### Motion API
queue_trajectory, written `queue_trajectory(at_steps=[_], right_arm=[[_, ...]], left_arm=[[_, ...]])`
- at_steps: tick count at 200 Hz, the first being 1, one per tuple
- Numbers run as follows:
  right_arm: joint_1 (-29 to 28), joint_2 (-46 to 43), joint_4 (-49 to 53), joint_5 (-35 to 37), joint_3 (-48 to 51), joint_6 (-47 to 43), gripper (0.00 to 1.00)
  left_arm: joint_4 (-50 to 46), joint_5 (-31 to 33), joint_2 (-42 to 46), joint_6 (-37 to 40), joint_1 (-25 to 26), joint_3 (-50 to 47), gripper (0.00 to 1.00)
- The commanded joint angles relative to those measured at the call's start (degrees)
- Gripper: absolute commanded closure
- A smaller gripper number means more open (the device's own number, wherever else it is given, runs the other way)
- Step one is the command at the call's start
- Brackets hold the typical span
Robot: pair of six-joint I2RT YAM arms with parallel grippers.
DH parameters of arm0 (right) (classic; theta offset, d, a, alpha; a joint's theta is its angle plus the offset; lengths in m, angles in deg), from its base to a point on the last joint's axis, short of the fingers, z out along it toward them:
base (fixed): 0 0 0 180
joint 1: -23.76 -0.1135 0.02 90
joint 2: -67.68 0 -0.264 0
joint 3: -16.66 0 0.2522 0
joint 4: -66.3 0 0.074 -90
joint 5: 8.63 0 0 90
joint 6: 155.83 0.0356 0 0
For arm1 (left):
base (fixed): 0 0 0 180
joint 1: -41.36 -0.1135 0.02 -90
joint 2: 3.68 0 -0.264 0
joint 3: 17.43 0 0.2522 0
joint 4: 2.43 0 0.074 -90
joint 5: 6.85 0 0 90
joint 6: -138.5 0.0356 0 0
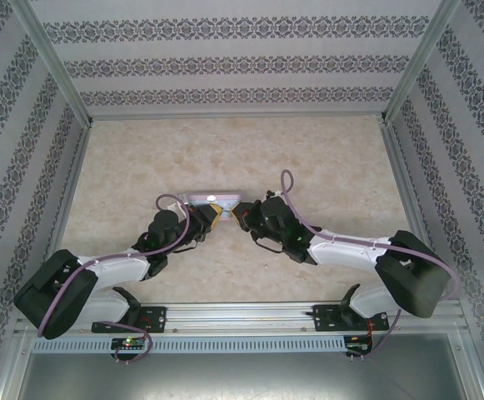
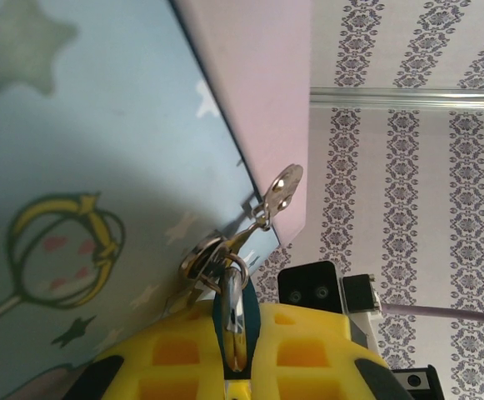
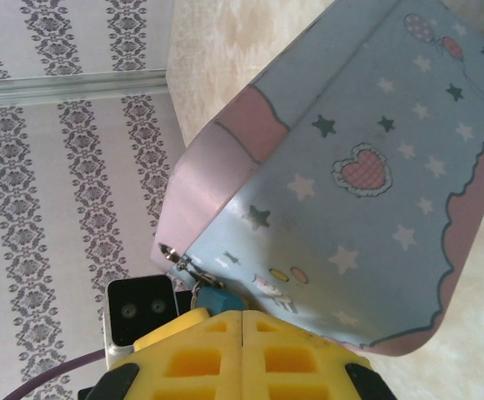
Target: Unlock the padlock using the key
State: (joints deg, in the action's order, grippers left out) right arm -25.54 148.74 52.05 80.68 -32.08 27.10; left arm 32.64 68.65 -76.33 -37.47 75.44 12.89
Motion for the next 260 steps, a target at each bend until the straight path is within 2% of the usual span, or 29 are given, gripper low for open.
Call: queue_trajectory(at_steps=[1, 139, 260], right_arm=[[-0.88, 0.65, 0.32, 2.43, -1.66, 0.14, 1.00], [-0.98, 4.70, -0.89, 2.51, -4.26, -0.19, 1.00], [-0.98, 3.58, 0.49, 3.14, -5.43, -1.26, 1.00]], left_arm=[[3.37, 0.88, 0.06, 0.15, 0.47, -0.59, 1.00], [4.63, 0.56, -0.39, -0.93, 0.50, -0.91, 1.00], [3.37, 1.14, 0.22, -0.60, 0.46, -2.14, 1.00]])
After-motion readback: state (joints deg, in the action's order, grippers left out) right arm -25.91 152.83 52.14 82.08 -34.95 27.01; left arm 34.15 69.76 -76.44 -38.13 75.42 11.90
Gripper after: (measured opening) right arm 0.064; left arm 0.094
